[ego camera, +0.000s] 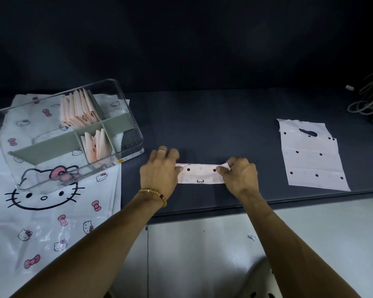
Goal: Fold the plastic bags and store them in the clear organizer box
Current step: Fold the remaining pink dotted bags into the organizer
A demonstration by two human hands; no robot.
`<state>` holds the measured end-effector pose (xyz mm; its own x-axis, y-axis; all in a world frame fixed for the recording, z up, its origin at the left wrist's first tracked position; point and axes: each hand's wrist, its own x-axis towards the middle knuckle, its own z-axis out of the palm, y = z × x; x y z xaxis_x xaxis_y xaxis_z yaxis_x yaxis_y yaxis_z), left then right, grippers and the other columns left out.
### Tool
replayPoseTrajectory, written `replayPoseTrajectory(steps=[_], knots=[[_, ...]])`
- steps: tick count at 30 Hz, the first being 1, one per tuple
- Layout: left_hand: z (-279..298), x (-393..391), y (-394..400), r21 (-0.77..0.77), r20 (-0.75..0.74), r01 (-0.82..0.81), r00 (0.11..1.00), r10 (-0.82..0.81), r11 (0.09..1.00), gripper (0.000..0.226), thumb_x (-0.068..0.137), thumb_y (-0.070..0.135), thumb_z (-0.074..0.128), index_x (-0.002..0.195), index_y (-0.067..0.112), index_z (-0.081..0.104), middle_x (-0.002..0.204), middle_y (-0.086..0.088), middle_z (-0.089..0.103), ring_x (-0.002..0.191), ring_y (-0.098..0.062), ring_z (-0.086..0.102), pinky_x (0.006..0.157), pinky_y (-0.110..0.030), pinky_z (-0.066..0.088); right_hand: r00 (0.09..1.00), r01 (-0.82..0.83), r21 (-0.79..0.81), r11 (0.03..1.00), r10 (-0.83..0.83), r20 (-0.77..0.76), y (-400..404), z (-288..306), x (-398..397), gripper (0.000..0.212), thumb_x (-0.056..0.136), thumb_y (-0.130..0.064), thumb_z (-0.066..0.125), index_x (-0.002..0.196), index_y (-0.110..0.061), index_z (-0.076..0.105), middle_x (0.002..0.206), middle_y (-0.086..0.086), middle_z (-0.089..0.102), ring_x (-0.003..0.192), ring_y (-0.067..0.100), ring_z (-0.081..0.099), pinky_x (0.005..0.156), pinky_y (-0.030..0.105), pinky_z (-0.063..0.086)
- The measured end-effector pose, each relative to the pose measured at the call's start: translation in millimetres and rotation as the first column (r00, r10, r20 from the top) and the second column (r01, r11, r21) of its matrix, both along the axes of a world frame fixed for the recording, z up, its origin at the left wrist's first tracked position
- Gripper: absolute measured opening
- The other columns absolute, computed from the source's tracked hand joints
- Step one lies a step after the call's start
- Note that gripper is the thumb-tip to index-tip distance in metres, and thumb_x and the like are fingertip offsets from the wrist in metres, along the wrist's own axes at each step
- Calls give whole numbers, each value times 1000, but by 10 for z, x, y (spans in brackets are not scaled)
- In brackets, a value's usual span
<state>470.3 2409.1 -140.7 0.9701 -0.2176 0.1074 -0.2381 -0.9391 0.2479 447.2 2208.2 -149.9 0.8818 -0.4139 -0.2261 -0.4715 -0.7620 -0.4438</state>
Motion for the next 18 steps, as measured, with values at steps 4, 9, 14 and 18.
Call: replayPoseTrajectory(steps=[4,9,14,18], knots=[[-118,-51,82,113,198,448,865,-462,887,32,58,-3,76,86,11,75,99,-2,72,88,-25,66,66,-31,54,1000,-7,-3,1000,7,-29,23,-8,13,25,88,-37,65,96,-13,66,88,12,67,87,31,64,74,34,53],[-238,-92,206,203,215,481,828,-518,853,30,83,22,70,111,10,70,119,-5,66,112,-22,62,99,-43,47,990,128,-1,992,-128,-56,68,125,4,30,80,-41,72,87,-15,58,90,7,62,90,29,61,66,29,44],[-263,-111,192,136,175,445,869,-464,885,36,80,18,74,114,11,68,123,-5,65,116,-23,60,99,-44,47,846,-285,-430,857,436,308,582,27,-199,18,75,-11,71,93,-7,73,106,11,68,97,33,63,84,39,50],[-255,-115,207,81,132,442,884,-449,893,41,79,13,74,118,11,66,124,-5,63,118,-22,58,98,-42,47,829,-431,-262,863,494,262,801,-189,-354,39,82,-2,67,121,3,63,128,18,60,123,32,54,106,43,39]])
